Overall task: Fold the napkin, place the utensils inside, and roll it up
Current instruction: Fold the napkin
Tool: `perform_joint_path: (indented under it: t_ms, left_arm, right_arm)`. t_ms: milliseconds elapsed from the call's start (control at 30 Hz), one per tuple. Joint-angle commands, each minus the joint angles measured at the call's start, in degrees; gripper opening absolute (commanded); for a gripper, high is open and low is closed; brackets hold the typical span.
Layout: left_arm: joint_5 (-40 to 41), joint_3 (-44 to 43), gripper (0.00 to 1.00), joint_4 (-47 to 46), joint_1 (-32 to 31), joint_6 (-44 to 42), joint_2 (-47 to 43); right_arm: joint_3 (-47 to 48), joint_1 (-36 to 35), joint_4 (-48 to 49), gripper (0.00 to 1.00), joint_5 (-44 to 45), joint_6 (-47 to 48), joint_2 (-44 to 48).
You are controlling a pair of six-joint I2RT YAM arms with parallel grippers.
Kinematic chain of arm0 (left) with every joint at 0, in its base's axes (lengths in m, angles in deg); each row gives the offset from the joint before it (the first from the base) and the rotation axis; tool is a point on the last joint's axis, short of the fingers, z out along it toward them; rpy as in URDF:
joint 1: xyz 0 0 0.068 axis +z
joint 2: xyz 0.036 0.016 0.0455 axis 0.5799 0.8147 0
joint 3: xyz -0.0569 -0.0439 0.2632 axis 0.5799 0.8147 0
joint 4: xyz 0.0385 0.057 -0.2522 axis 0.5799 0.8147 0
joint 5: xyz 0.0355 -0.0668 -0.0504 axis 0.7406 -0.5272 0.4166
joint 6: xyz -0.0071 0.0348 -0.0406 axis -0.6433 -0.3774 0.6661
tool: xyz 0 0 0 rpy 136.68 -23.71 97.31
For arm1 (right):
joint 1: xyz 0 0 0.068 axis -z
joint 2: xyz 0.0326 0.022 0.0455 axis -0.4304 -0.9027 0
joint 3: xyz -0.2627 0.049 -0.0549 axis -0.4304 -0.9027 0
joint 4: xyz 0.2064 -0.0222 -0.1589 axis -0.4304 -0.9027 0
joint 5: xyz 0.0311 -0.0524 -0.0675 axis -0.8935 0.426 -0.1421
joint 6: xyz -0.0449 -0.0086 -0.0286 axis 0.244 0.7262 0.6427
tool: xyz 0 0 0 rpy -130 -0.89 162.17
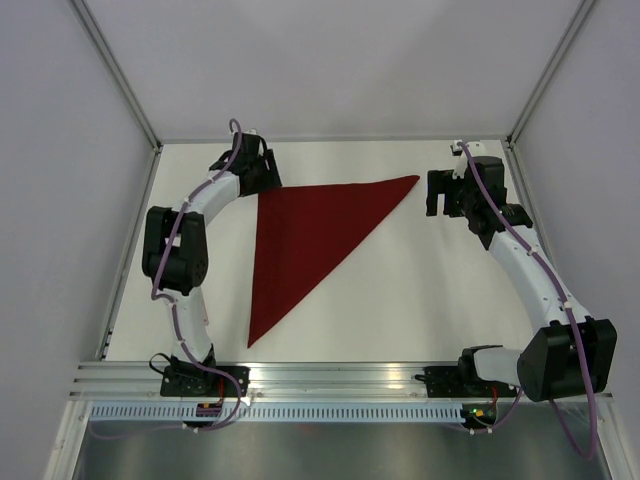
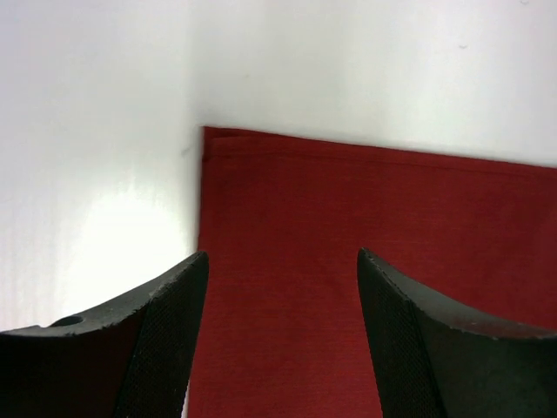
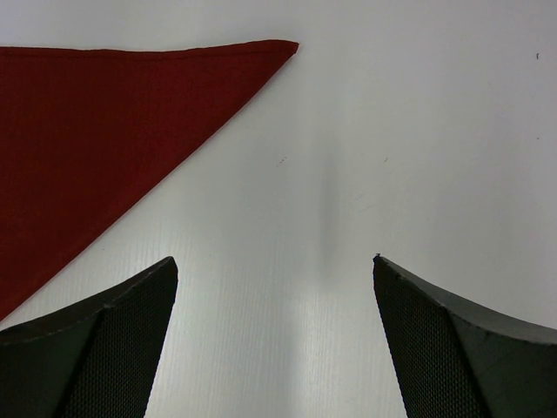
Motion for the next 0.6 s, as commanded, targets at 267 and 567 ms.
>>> perform_joint_path:
  t_ms: [267, 567]
  left_arm:
    - [29.32, 27.42, 0.75, 9.27, 1.24, 20.47, -27.58]
    - [31.71, 41.83, 0.79, 22.31, 3.78, 33.04, -44.00]
  right_arm:
    - [2.49, -1.80, -2.22, 0.96, -4.72, -1.67, -1.94]
    - [1.62, -3.21, -2.31, 0.95, -8.33, -1.49, -3.16]
